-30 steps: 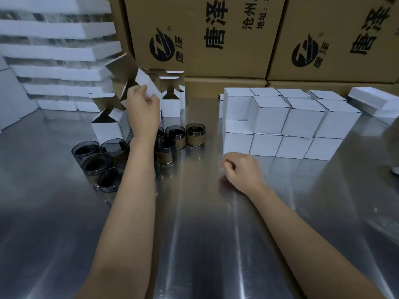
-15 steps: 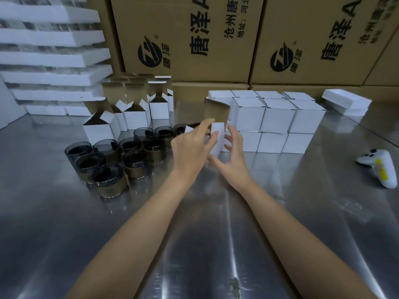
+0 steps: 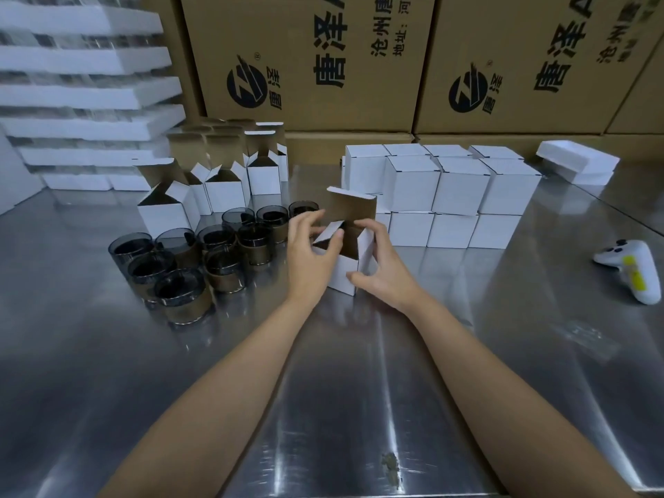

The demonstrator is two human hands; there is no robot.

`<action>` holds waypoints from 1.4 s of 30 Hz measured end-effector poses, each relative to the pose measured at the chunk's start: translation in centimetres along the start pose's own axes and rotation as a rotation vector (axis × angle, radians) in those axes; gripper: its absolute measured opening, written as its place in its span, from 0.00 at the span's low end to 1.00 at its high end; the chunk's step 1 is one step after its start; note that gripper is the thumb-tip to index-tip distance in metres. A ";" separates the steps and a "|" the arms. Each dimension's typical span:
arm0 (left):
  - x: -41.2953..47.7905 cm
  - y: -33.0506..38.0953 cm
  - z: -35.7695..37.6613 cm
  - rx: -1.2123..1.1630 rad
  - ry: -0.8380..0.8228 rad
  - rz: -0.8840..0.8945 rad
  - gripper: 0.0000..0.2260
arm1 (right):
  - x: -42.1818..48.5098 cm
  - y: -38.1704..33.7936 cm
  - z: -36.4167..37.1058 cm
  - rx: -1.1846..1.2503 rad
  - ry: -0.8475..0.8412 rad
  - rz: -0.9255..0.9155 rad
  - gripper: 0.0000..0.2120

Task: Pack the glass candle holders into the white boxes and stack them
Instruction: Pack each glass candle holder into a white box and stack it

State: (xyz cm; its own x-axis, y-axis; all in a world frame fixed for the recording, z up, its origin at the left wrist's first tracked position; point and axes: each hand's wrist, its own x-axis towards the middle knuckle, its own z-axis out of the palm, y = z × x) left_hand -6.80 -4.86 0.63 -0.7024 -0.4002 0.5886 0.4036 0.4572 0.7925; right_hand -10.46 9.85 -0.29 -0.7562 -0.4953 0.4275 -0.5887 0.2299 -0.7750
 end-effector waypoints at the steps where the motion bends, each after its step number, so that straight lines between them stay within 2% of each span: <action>1: 0.1 0.0 0.0 -0.037 0.036 -0.055 0.14 | 0.1 0.1 0.1 0.006 0.006 0.014 0.34; 4: 0.4 0.0 0.1 -0.116 0.152 -0.131 0.10 | 0.2 0.6 0.0 0.057 0.031 0.026 0.32; 7: 0.8 -0.8 -0.3 -0.150 0.248 -0.213 0.12 | 0.3 0.9 -0.5 0.087 0.091 0.035 0.30; 11: 1.3 -1.9 -0.4 -0.113 0.156 -0.358 0.16 | 0.4 1.2 -1.0 -0.001 0.129 0.072 0.31; 18: 0.7 -1.6 -0.2 0.081 0.074 -0.385 0.18 | 0.7 1.4 -0.9 -0.289 0.072 0.127 0.41; 24: 0.0 -1.7 0.0 0.298 -0.011 -0.278 0.19 | 0.7 1.1 0.3 -0.347 -0.136 0.122 0.50; 27: 0.1 -1.6 0.0 0.406 -0.031 -0.257 0.19 | 0.6 1.1 0.3 -0.320 -0.159 0.117 0.49; 30: 0.0 -1.3 -0.3 0.449 -0.041 -0.198 0.21 | 0.7 0.8 0.1 -0.222 -0.129 0.129 0.44; 33: -0.1 -1.3 -0.7 0.431 -0.046 -0.151 0.25 | 0.6 0.9 0.0 -0.090 -0.010 0.180 0.37; 36: 0.5 -1.8 -0.8 0.245 -0.028 -0.171 0.24 | 0.5 1.5 -1.1 -0.020 0.104 0.248 0.37; 38: 1.1 -2.2 -0.8 0.122 0.031 -0.196 0.22 | 0.3 2.0 -2.4 -0.029 0.117 0.271 0.37; 40: 1.8 -2.8 -1.0 0.206 0.034 -0.160 0.17 | 0.0 2.4 -3.3 -0.028 0.110 0.293 0.36; 42: 2.6 -3.2 -1.0 0.438 -0.082 -0.090 0.14 | -0.3 2.4 -3.4 -0.029 0.118 0.295 0.37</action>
State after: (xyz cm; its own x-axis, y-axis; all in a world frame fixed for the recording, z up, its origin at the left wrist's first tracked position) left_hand -9.34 -8.14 -0.24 -0.7746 -0.3975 0.4919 0.0651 0.7236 0.6872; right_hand -12.67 13.43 -0.67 -0.9225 -0.3032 0.2387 -0.3456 0.3740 -0.8606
